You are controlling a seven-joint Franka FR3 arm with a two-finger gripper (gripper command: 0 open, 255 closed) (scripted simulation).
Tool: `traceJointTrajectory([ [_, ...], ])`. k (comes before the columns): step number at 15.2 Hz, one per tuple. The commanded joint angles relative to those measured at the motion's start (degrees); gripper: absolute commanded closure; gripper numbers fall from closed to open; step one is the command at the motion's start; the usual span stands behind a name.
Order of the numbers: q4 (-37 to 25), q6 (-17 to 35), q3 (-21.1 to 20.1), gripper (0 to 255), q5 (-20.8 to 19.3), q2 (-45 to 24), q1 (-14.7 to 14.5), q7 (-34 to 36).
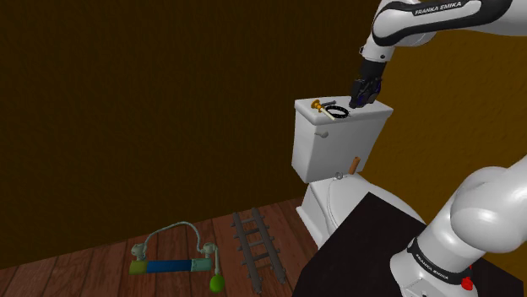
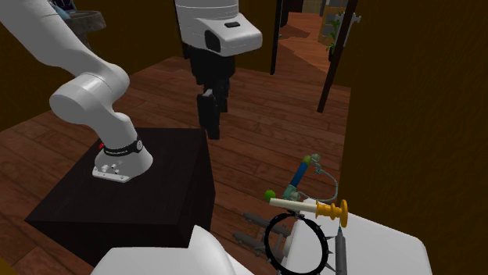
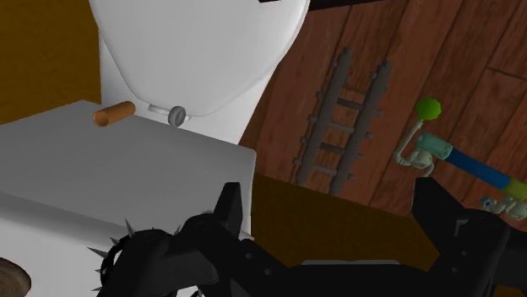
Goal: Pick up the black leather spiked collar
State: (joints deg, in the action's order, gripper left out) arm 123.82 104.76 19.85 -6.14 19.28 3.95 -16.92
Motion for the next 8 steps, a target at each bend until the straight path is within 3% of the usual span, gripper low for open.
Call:
traceJointTrajectory([
  [1,-2.8,1.3,2.2,0,0.5,-4.2,0.3,-3.4],
  [8,-15.0,3.5,7.3,0,5.9,-19.9,1.9,-14.2],
])
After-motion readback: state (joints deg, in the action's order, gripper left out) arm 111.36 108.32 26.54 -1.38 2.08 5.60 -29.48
